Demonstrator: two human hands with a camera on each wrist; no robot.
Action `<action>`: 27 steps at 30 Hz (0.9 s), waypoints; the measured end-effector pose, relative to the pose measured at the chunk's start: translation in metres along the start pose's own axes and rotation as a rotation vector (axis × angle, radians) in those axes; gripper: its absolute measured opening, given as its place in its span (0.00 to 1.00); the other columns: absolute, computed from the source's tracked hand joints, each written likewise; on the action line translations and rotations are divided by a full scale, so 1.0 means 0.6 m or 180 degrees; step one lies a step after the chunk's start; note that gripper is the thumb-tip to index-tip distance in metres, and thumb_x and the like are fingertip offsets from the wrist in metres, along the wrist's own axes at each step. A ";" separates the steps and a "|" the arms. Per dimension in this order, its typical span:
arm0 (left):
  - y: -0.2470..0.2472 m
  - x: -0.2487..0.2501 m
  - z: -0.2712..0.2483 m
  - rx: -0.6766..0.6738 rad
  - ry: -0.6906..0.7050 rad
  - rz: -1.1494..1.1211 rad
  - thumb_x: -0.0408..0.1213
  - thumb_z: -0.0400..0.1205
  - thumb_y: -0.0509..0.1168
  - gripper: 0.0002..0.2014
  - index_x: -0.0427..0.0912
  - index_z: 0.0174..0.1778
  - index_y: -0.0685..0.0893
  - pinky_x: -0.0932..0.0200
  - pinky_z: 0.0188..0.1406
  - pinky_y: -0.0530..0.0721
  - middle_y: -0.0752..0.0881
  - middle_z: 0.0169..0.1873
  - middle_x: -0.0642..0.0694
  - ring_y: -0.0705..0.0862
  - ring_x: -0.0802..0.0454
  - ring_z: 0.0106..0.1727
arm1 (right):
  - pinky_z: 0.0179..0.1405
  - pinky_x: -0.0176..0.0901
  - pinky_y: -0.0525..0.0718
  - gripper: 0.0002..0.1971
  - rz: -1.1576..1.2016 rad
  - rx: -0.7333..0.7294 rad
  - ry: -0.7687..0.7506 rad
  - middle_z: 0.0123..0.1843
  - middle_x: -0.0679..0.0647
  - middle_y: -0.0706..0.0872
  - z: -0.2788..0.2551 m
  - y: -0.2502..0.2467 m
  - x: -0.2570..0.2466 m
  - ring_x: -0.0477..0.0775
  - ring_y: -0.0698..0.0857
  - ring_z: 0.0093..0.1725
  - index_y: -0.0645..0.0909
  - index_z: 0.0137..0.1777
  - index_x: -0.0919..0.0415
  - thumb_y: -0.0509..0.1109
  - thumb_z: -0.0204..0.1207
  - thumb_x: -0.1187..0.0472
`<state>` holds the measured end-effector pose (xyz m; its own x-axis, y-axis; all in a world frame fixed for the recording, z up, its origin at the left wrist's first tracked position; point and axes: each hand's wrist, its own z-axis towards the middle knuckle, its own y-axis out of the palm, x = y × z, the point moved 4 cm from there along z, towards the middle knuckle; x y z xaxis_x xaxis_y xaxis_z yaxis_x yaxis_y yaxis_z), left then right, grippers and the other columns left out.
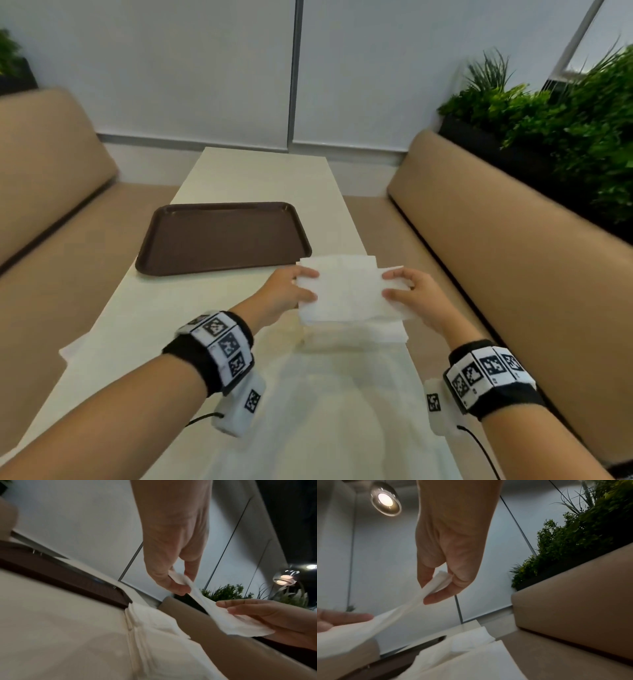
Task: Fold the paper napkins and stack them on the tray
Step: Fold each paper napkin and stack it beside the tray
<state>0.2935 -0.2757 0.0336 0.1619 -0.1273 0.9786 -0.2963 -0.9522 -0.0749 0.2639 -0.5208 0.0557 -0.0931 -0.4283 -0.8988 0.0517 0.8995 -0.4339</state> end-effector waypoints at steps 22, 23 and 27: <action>0.031 -0.085 0.018 0.0371 0.0066 0.2989 0.45 0.84 0.61 0.23 0.54 0.76 0.69 0.51 0.69 0.66 0.62 0.71 0.44 0.62 0.44 0.72 | 0.74 0.60 0.61 0.24 -0.3120 -0.0023 0.0805 0.78 0.58 0.56 0.047 0.041 0.120 0.64 0.60 0.75 0.62 0.78 0.36 0.55 0.84 0.53; 0.006 -0.070 -0.004 0.0522 0.0118 0.2787 0.44 0.83 0.62 0.21 0.55 0.74 0.73 0.52 0.69 0.66 0.63 0.70 0.44 0.62 0.45 0.72 | 0.75 0.61 0.60 0.24 -0.2992 0.0114 0.0698 0.79 0.58 0.57 0.047 0.034 0.102 0.65 0.59 0.76 0.62 0.78 0.37 0.56 0.83 0.53; -0.112 -0.036 -0.124 0.0988 0.0249 0.2034 0.39 0.82 0.66 0.11 0.58 0.58 0.82 0.55 0.70 0.65 0.67 0.62 0.47 0.65 0.48 0.68 | 0.73 0.61 0.64 0.36 -0.2989 -0.0243 -0.0084 0.79 0.54 0.66 0.039 0.040 0.061 0.60 0.63 0.77 0.60 0.80 0.42 0.70 0.74 0.42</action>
<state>0.2399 -0.1883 0.0319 -0.0253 -0.6776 0.7350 -0.0273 -0.7345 -0.6780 0.2850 -0.5169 0.0107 -0.0409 -0.9819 -0.1848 -0.0985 0.1880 -0.9772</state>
